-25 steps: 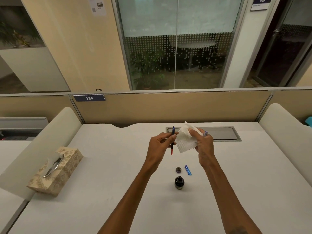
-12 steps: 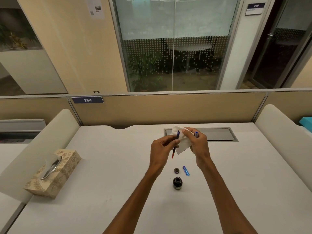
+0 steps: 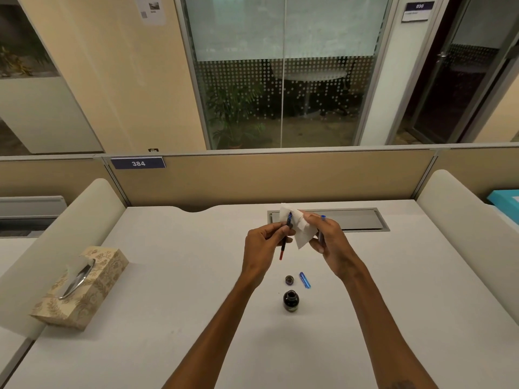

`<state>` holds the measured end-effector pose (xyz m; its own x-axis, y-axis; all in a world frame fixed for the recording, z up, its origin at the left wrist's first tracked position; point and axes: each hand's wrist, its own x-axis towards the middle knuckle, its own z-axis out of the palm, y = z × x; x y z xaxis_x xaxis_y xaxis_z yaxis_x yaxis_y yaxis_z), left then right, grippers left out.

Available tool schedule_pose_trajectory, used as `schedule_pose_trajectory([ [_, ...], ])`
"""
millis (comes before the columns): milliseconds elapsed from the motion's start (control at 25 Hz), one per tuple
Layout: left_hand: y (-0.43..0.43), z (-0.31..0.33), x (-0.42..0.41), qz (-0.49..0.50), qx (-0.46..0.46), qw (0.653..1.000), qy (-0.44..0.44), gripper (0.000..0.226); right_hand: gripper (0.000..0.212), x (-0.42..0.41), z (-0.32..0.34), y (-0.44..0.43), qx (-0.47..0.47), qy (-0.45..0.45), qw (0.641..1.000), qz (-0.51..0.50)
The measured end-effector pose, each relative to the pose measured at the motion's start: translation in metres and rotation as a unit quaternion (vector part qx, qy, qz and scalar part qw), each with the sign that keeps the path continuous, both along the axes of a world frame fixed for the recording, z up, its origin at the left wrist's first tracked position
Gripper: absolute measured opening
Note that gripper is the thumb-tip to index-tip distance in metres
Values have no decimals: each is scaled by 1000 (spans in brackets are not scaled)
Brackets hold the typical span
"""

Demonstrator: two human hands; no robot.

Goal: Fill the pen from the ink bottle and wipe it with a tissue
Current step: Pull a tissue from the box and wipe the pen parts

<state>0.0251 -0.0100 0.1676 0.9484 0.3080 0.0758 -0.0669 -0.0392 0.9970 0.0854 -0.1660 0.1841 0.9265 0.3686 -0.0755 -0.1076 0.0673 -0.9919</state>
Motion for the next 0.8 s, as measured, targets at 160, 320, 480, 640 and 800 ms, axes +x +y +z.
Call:
schedule_pose_trajectory([
  [160,2,-1,1,-19,28,999,-2,27,35,-3,5,-3,17,18,999,46],
  [320,5,0,3,-25,54,998,7,30,36,2,8,-8,-11,9,995,101],
  [480,3,0,6,-39,57,998,10,30,33,4,9,-7,-29,-5,995,94],
  [640,3,1,8,-50,66,997,9,24,32,7,5,-5,-19,-32,995,89],
  [800,4,5,9,-50,48,998,11,25,37,8,3,0,-15,-51,997,55],
])
